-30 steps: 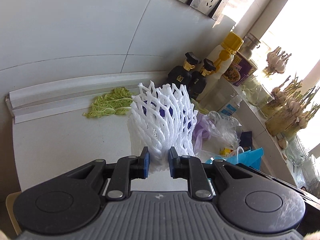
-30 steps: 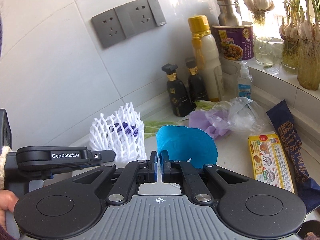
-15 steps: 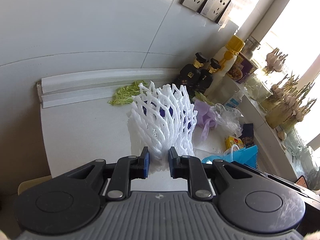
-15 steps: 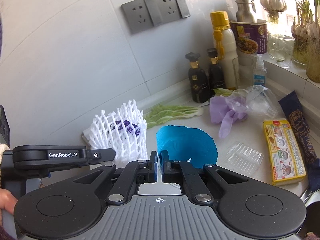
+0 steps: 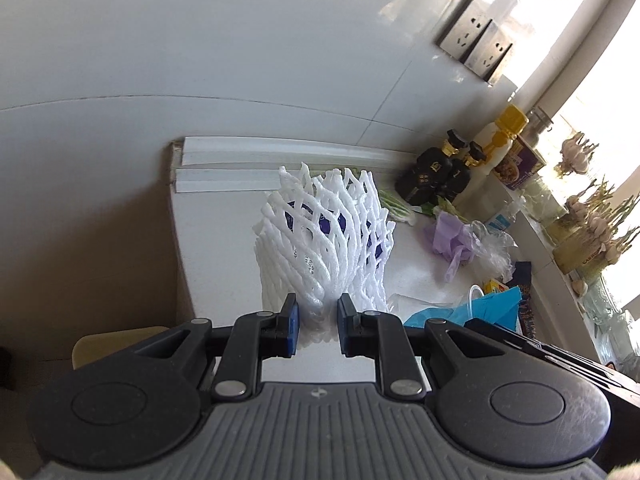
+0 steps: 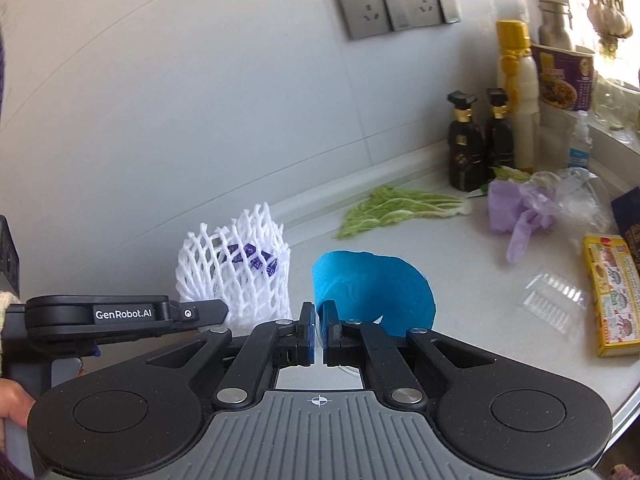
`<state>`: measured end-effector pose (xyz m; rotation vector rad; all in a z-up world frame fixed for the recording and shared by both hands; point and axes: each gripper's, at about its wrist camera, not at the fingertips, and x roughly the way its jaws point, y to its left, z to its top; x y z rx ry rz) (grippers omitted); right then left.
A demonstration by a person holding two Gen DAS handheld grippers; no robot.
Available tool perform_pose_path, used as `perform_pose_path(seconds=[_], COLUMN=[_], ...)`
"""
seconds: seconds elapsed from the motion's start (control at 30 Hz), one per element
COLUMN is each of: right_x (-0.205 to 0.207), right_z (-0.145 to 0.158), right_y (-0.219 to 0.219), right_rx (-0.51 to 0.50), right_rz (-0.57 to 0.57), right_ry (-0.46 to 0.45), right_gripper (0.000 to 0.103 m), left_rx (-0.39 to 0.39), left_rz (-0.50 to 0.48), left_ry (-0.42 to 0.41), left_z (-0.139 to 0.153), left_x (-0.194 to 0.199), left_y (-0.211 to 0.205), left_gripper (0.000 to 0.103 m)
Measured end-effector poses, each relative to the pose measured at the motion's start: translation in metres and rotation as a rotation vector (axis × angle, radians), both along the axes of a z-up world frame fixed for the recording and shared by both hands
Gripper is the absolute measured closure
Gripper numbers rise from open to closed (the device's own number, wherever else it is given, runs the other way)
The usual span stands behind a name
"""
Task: Collect trash
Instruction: 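Lift the foam net and blue glove off the counter toward the bin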
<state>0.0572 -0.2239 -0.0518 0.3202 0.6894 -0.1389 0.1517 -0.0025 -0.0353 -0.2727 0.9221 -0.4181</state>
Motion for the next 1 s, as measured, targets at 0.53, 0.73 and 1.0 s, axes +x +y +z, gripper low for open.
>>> perform_pose_path(seconds=[0.53,0.73,1.0], right_x=[0.027,0.039,0.057], right_z=[-0.008,-0.015,-0.038], right_y=[0.082,0.117,0.159], right_rx=[-0.024,-0.028,-0.038], right_rz=[0.155,0.228,0.320], right_ry=[0.041,0.058,0.106], right_gripper=[0.101,0.101,0.101], left_rx=[-0.019,-0.013,0.013], left_rz=[0.142,0.191,0.266], left_ry=[0.036,0.077,0.146], left_z=[-0.015,-0.034,-0.068], left_x=[-0.020,-0.031,-0.041], left_y=[0.080,0.111,0.150], left_gripper=[0.086,0.086,0.086])
